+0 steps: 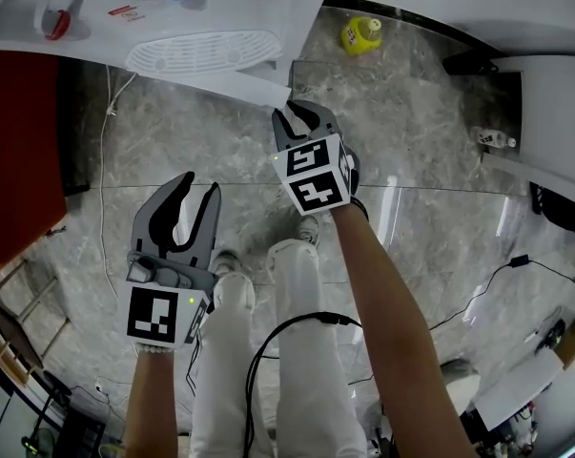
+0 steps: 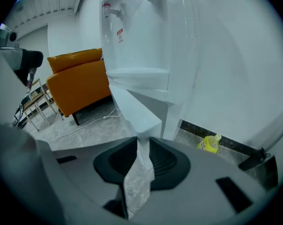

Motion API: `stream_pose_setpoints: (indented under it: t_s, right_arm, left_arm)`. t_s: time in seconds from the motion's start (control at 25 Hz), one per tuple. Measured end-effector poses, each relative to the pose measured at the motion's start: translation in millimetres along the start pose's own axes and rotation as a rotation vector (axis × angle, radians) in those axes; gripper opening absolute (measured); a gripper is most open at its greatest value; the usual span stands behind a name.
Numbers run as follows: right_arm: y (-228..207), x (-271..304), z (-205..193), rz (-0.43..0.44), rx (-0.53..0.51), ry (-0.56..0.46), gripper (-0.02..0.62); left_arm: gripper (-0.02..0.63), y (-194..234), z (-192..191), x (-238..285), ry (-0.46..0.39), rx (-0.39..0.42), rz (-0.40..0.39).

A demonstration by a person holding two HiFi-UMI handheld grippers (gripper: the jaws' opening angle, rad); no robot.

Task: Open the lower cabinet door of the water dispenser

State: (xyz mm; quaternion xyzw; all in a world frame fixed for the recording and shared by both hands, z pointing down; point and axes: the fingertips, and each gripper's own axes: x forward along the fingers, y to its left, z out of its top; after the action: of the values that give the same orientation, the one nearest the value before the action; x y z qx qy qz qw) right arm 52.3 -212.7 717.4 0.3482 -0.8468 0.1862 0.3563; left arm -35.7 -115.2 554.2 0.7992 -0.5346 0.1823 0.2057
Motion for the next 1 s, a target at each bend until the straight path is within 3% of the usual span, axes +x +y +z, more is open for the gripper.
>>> stream_pose_setpoints:
  t_s: [1.0]
  right_arm:
    - [91, -22, -37, 0.109, -0.063, 0.103, 0.052]
  left_arm:
    - [0.127, 17, -14, -27, 0.016, -0.091, 0.004]
